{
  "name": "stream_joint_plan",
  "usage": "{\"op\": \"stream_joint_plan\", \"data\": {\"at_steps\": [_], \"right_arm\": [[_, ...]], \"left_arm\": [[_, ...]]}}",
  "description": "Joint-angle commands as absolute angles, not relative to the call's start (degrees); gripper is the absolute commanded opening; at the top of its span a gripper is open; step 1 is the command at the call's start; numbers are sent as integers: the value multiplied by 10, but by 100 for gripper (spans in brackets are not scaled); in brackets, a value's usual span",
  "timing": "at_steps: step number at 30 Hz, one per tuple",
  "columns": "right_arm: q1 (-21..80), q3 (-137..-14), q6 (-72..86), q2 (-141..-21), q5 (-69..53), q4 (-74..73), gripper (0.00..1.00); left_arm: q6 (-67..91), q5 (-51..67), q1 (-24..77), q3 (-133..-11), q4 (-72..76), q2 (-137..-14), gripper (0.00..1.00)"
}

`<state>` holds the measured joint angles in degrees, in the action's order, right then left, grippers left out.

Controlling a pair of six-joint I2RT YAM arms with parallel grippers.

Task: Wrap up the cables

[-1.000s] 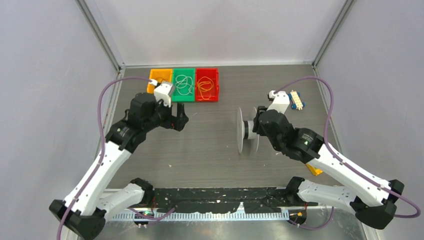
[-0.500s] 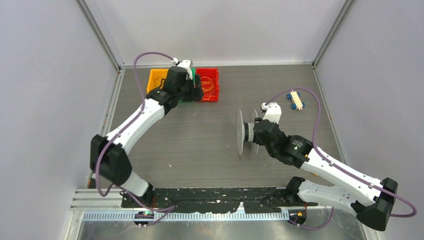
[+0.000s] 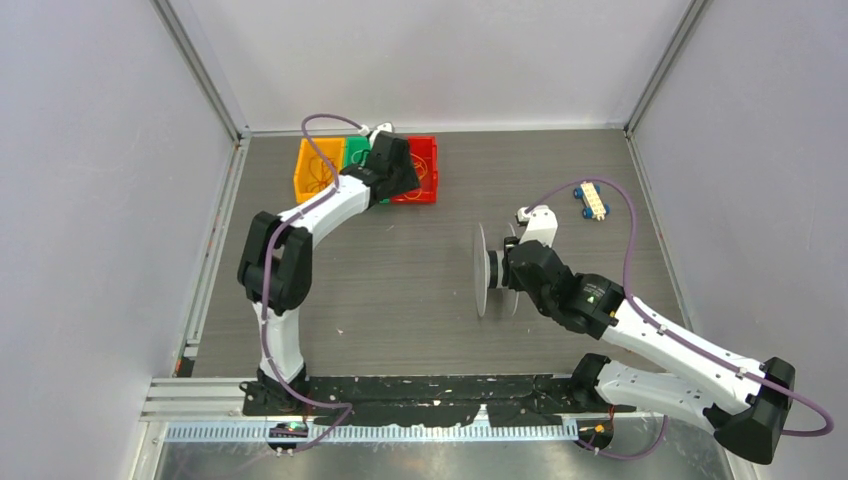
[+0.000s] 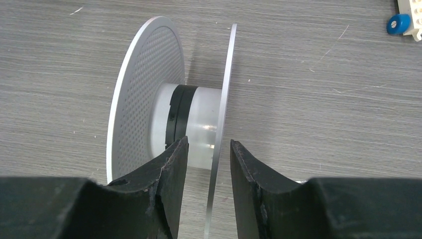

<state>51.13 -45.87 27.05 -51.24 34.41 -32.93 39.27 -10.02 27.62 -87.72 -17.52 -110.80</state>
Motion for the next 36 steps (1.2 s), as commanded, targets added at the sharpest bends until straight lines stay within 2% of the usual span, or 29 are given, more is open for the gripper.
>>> {"op": "stream_joint_plan", "data": {"at_steps": [1,13,27,36], "right_arm": [[508,-452,258,-507,353,-303,43],[501,-434,256,-508,350,-287,42],[501,-429,257,-493,343,-285,42],[501,-433,249,-492,342,-282,42]], "left_arm": [[442,-115,265,-916,-132,-1143,49],[431,-96,258,-952,-122,-1203,44],[399,-123,251,-991,-140,-1238,32],[408,-127,250,-1030,-197,-1258,33]]}}
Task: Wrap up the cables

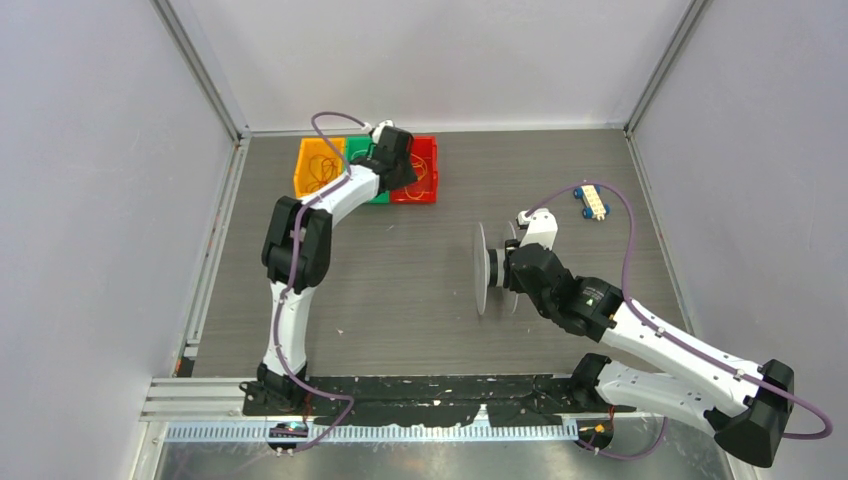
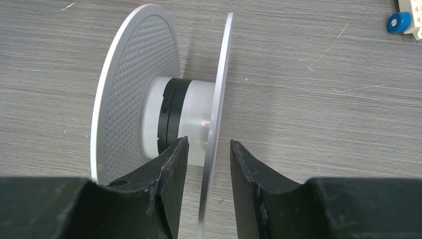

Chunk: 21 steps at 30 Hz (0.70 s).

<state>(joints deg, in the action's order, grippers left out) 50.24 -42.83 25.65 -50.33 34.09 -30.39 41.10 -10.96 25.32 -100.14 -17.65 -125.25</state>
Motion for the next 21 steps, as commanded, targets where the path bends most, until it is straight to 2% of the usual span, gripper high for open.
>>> {"op": "stream_joint_plan", "data": {"at_steps": [1,6,15,18,21], "right_arm": [[501,-434,248,-490,342,-282,42],[501,-435,243,-481,346,-282,43],[501,-441,235,-469,348,-282,43],[501,-438,233,-463,350,-281,43],[501,-441,227,-462,351,-279,43]], "left_arm": [[408,-127,250,-1030,-197,-1258,33],[410,-129,248,-1056,-236,-1270,33],[434,-98,241,-1041,-219,-1274,31],[429,-92,241,-1042,-217,-1274,21],[421,-84,241,-1043,-214,-1272,6]]}}
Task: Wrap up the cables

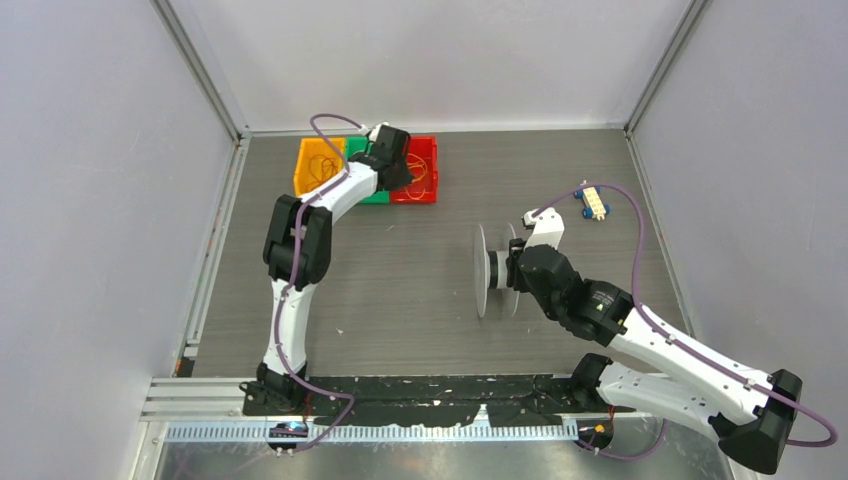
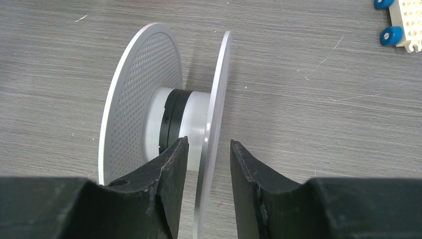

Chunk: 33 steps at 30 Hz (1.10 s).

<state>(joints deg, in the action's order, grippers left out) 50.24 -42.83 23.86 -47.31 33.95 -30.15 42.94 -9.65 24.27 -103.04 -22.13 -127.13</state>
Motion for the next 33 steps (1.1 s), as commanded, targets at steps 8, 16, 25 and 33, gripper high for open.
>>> {"op": "stream_joint_plan", "data": {"at_steps": [8,16,25,33], "right_arm": [[501,-449,226,-462,331,-272,44],[501,-475,238,-455,291,-281,47],[501,-492,184,-442,212,-240,54],[501,-550,45,-437,112,-130,69]], "left_arm": [[398,-29,240,-1027,-161,-1209,0],[385,34,240,-1011,-133,-1113,0],[343,81,241,-912,-131,-948,0],[236,221,259,-872,-222,-787,0]]}}
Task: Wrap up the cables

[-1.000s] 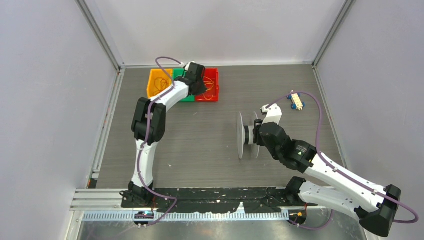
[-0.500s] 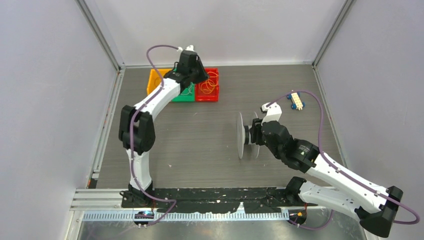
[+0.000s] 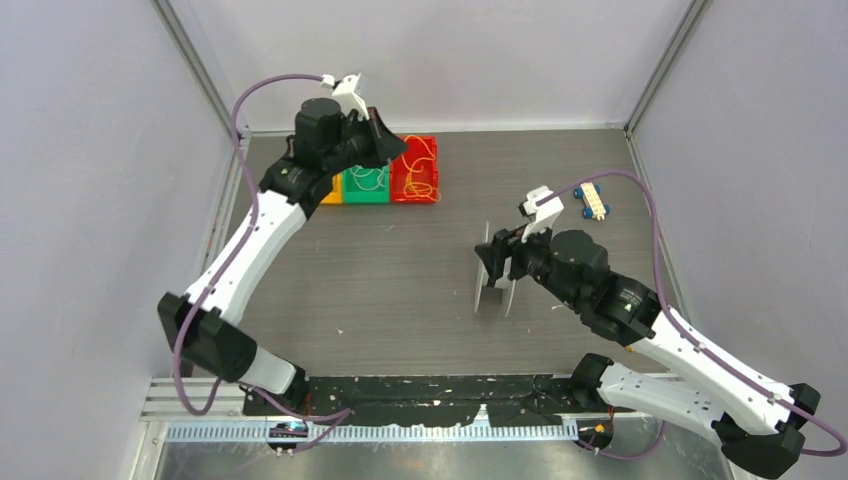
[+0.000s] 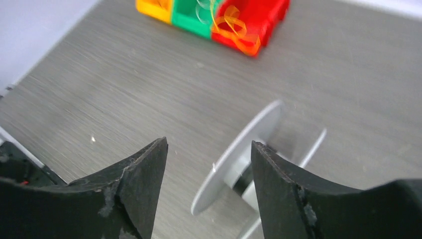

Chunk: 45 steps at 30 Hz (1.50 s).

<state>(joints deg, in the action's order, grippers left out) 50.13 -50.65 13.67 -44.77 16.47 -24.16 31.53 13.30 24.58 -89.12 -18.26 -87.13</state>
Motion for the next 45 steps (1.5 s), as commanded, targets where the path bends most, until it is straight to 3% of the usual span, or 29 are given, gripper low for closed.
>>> {"op": "stream_joint_plan", "data": {"at_steps": [1,4,12,22,29,33,35,45], "right_arm": [[501,-548,24,-435,110,-88,70],[501,-554,-9,-435,118,-32,76],[501,-612,-89,-518,39,-12,80],[502,-605,-4,-617,-155,102,78],[505,-611,48,-643,-112,85,71],[505,-640,88,-609,61,-1,74],[505,-640,104,-581,85,-21,75],[508,-590,175,-580,-57,55,76]], "left_arm": [[220,229,261,-862,-227,-760,0],[191,251,261,-839,-238,-712,0],[180,390,261,-841,-280,-643,0],[197,432,261,-792,-265,-585,0],[184,421,261,-763,-269,-570,0],[170,411,261,-764,-288,-572,0],[173,409,261,-763,-288,-572,0],[204,433,261,-753,-256,-568,0]]}}
